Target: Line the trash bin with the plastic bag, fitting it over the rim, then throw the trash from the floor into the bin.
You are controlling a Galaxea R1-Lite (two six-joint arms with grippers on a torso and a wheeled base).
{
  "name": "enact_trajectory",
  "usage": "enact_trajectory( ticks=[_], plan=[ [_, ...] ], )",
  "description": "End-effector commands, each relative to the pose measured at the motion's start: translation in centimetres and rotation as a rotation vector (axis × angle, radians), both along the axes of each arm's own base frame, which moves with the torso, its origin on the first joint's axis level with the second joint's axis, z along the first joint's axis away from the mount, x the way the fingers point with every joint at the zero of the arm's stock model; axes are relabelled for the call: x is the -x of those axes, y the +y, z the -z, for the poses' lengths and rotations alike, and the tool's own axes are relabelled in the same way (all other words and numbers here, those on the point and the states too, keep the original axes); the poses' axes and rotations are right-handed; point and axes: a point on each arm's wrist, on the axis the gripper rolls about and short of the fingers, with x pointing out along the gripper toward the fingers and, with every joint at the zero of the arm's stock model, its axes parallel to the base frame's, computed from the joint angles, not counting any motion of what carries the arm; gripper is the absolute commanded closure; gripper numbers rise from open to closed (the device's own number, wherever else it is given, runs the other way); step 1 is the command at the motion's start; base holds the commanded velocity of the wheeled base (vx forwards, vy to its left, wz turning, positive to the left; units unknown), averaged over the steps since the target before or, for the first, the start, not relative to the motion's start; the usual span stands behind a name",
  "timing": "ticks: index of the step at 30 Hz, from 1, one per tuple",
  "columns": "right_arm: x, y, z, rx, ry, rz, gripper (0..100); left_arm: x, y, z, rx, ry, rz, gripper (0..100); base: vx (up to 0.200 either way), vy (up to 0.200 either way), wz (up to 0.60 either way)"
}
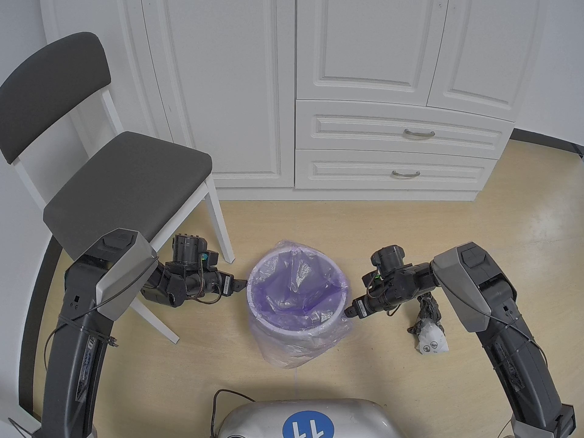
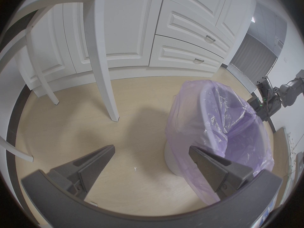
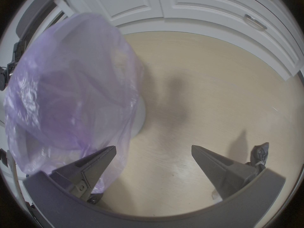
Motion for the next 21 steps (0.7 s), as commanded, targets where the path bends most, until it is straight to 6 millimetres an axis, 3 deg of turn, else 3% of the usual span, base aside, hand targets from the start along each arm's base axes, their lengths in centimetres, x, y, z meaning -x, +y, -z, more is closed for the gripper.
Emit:
enact_trajectory(
  ticks=[1, 7, 11, 14, 21],
  plan=[
    [0.3, 1.5, -0.3, -0.007, -0.014, -0.030, 0, 0.0, 0.0, 0.1, 0.000, -0.007, -0.001, 0, 0.000, 0.000, 0.00],
    [0.3, 2.2, -0.4, -0.019, -0.042, -0.041, 0, -0.1, -0.1, 0.3, 0.000, -0.005, -0.008, 0, 0.000, 0.000, 0.00],
    [0.0, 1.1, -0.3, -0.012, -0.039, -0.008, 0, -0.2, -0.2, 0.6, 0.001, 0.001, -0.040, 0, 0.000, 0.000, 0.00],
    [-0.5, 0.1, -2.3, -0.020, -0.066, 0.022, 0, -0.4, -0.3, 0.5, 0.001, 0.005, -0.037, 0, 0.000, 0.000, 0.00],
    [0.3, -2.9, -4.0, -0.095, -0.012, 0.189, 0, -2.2, -0.2, 0.8, -0.002, 0.059, -0.028, 0, 0.000, 0.000, 0.00]
  ],
)
